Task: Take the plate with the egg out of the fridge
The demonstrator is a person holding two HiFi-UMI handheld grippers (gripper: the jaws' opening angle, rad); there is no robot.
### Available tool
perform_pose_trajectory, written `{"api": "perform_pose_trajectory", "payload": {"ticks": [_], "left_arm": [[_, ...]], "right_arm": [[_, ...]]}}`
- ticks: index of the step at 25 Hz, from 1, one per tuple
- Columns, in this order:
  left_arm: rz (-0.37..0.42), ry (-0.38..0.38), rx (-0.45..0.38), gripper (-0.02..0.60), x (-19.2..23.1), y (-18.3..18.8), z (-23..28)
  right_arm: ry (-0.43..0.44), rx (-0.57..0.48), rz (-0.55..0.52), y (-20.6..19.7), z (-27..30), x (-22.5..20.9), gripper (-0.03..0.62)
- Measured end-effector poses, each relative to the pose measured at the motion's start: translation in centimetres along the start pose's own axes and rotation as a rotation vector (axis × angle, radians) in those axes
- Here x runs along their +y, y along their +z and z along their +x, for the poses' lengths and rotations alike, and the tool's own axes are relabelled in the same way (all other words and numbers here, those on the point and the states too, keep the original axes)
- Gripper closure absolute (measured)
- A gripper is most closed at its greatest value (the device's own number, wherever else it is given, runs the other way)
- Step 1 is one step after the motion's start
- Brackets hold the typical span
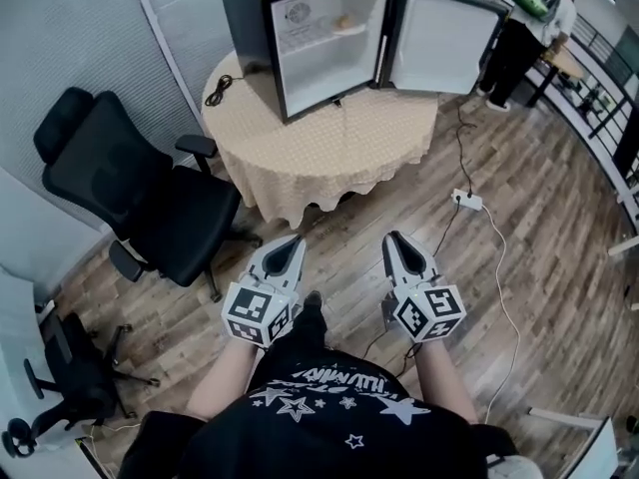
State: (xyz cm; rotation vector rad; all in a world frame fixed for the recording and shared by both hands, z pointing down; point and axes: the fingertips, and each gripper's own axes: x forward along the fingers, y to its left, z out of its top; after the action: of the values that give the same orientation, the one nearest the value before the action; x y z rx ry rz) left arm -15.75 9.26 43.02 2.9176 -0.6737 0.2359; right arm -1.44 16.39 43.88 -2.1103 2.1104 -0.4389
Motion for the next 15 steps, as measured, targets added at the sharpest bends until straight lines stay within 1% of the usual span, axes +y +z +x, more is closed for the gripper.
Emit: {"api": "perform_pose_trajectory", "payload": {"ticks": [4,9,15], "left_arm": [[0.005,-0.028,-0.011,0.58,2.0,1.7,3.6],[0.012,-0.063,-0.031,0.58,4.7,3.8,7.4],[0.014,-0.084,-0.036,0.58,8.4,4.8,10.7]], "right_arm": [[-0.04,0.012,-0.036,1.8,4.0,-1.5,0.554],[-0.081,-0.035,-0.056,5.3,8.6,-2.8,0.554],[-0.107,-0.02,-0.079,6.2,12.6,-3.6,0.554]]}}
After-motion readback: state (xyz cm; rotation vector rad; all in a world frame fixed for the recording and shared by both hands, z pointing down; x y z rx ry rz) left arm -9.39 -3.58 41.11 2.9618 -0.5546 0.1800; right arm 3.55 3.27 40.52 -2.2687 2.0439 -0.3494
